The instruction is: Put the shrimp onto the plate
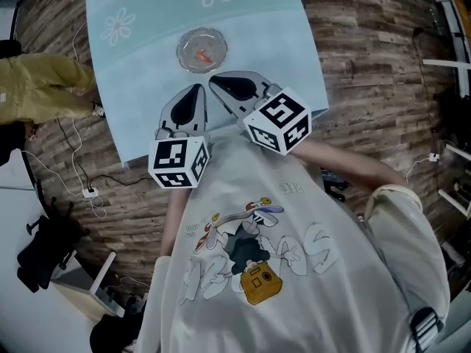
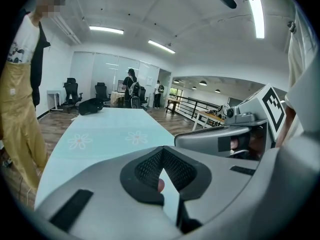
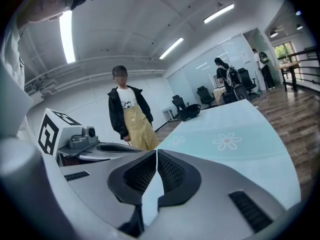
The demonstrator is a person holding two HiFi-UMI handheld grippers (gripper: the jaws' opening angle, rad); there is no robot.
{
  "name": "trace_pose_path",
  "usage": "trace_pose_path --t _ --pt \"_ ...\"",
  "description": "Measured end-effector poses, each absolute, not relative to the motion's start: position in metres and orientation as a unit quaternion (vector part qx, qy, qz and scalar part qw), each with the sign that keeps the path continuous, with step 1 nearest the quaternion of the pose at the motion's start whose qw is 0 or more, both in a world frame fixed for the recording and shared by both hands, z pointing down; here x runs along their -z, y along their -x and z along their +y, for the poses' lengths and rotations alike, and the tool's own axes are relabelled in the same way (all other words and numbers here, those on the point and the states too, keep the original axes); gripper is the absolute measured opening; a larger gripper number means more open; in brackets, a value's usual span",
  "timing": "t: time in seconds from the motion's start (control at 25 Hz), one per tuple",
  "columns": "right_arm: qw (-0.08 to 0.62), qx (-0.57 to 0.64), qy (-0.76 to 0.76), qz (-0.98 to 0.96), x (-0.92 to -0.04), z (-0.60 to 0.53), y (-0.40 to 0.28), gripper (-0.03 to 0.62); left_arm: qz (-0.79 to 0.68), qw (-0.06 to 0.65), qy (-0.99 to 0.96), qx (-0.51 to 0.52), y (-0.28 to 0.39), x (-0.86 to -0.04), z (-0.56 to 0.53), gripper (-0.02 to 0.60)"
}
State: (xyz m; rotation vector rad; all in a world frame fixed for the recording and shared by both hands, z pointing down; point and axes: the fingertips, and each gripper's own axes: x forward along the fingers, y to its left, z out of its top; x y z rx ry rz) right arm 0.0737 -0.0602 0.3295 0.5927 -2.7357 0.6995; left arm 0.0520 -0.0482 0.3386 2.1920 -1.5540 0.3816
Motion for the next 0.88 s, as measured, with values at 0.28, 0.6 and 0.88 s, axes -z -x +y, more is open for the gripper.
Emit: trace_pose_path --t 0.28,0.6,0.88 --pt "0.131 -0.238 -0.197 -0.942 -0.332 -0.064 -0.068 0.031 -0.568 0.216 -0.783 -0.135 -0.046 -0.341 -0.052 0.008" --pt "0.144 -0.254 -0.201 -0.935 -0.341 -0.066 -0.067 0.031 -0.575 0.219 -0.777 -0.136 -0.041 -0.343 -0.049 0.008" --pt "0.152 -0.265 -0.201 -0.931 -0.348 -0.069 -0.057 0.031 -0.582 0.229 -0.768 -0.136 -0.026 -0.347 -0.050 0.008"
